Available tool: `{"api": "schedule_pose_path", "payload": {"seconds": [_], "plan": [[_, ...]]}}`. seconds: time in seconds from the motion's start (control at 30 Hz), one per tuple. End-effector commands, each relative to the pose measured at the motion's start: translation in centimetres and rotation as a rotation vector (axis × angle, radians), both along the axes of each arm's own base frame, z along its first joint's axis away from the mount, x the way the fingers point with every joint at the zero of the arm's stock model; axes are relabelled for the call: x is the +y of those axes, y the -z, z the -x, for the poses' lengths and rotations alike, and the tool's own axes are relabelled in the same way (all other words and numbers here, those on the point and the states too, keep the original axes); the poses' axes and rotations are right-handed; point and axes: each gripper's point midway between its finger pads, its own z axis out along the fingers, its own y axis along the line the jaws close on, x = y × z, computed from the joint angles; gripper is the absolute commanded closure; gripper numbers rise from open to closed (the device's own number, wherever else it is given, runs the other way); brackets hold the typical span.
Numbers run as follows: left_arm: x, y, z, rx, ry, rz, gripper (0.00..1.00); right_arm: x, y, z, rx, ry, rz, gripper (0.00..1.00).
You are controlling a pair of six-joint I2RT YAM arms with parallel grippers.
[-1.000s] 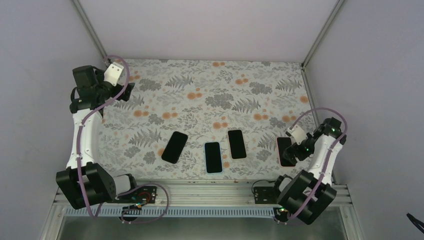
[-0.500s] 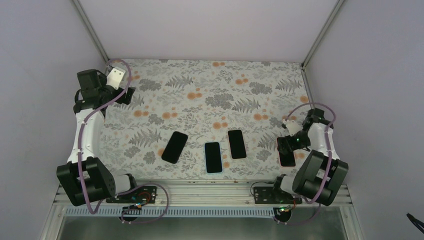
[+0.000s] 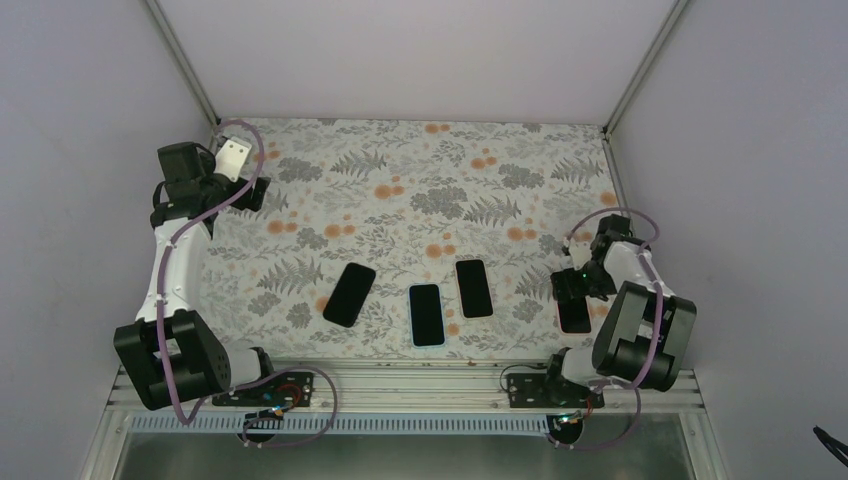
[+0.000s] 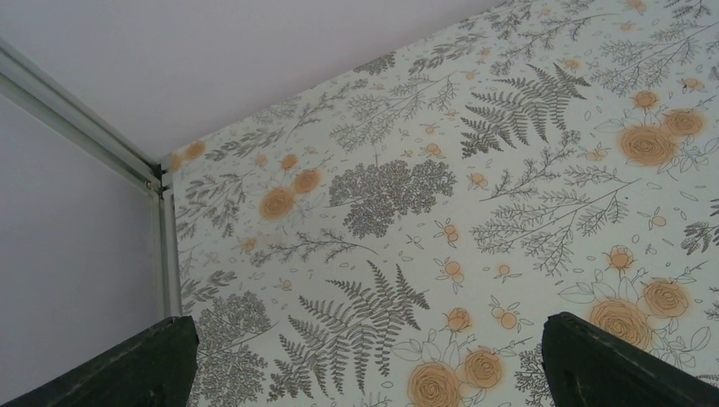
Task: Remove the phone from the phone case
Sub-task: Pick up the phone at the center of the board.
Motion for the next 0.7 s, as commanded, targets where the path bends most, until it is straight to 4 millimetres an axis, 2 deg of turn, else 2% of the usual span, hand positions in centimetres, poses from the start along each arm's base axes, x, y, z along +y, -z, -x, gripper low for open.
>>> {"api": "schedule_pose_path", "payload": {"seconds": [0.0,0.2,0.33,0.43,0.6,0.67], "plan": [[0.2,-0.3,-0.2,-0.019,-0.004,0.007,0.0,1.4,1.2,1.0,0.053,-0.021,-0.014,0.0],[0.2,0.1,-0.4,-0.01,-0.001,0.015,0.0,1.8,2.3,1.5,0.092,-0.037,0.008,0.0],[0.3,0.4,-0.3,-0.005,-0.002,0.01,0.0,0.9,2.9,1.6,0.108,-0.022,0.072,0.0],[0.3,0.3,-0.4,-0.008,0.0,0.004,0.0,0.9,3.1,1.7,0.12,-0.02,0.07,0.0],[0.0,-0.3,-0.5,-0.014,0.012,0.011,0.0,0.7,3.7,2.0,0.143,-0.025,0.081,0.15],[-0.4,-0.5,-0.4,-0.016,0.035,0.019,0.0,0.7,3.8,1.8,0.139,-0.028,0.08,0.29]]}}
